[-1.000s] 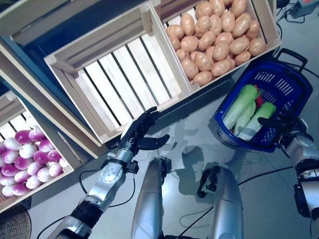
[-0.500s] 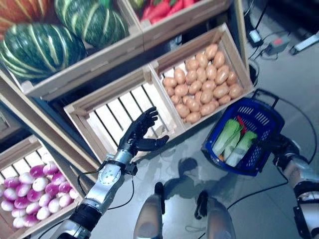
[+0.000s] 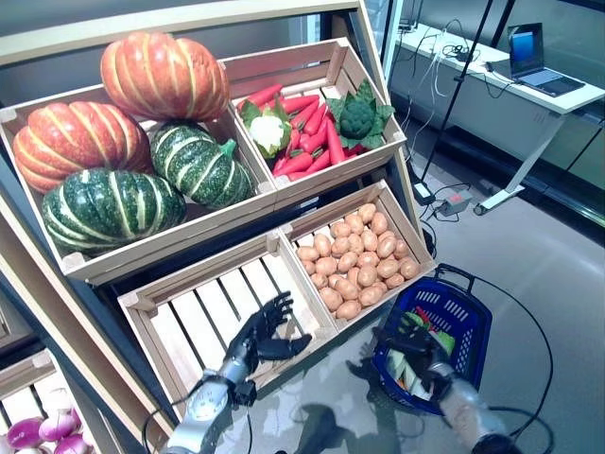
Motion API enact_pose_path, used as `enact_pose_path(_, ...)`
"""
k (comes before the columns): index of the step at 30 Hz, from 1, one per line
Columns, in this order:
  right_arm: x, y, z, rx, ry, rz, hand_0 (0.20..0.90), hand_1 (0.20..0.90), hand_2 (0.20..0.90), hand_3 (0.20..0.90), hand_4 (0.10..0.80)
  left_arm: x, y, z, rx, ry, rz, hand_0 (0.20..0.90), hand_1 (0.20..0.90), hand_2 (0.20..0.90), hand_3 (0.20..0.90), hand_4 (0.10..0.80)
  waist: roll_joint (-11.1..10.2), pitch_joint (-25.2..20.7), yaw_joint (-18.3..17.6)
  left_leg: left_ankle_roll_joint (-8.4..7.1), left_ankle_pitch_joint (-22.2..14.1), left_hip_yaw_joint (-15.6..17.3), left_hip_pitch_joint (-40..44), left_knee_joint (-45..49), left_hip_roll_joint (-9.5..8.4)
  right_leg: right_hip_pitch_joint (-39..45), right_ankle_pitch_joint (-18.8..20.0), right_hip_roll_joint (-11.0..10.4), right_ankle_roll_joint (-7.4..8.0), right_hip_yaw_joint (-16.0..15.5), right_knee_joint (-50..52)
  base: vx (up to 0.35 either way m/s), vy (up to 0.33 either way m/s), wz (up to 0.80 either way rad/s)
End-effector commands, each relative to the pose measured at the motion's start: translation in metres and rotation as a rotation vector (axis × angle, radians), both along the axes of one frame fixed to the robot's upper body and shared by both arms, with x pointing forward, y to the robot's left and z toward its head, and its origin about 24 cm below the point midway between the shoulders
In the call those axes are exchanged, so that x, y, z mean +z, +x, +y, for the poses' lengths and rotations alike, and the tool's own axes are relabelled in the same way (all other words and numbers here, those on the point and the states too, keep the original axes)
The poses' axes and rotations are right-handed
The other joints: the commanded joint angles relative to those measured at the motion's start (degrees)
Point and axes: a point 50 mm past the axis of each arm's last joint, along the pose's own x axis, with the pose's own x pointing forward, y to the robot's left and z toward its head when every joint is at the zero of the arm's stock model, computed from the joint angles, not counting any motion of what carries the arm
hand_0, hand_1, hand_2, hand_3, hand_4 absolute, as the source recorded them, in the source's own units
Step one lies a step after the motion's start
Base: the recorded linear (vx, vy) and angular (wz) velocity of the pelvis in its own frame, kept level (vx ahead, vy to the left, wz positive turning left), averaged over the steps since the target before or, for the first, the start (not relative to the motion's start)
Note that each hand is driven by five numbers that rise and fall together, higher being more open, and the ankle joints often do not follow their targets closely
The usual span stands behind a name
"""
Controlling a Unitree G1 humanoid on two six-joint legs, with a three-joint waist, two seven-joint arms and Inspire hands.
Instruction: Put vegetables into the basket
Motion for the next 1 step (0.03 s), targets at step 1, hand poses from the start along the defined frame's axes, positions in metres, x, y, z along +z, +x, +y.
enact_pose_path(1,0.0367,0.0262,0.0083,-0.011,-0.006,-0.265,0.900,0.900,0.900,0.900,0.800,0.0052,0.0128,-0.0036,0.041,0.027,-0.081,0.900,0.900,0.900,0.900,0.800,0.1,-2.0,-0.7,2.39,1.0,0.5,-2.0,-0.6,-0.99,-2.0,8.7,-0.6,-3.23,0.9,-3.7,0.000,0.000,0.00)
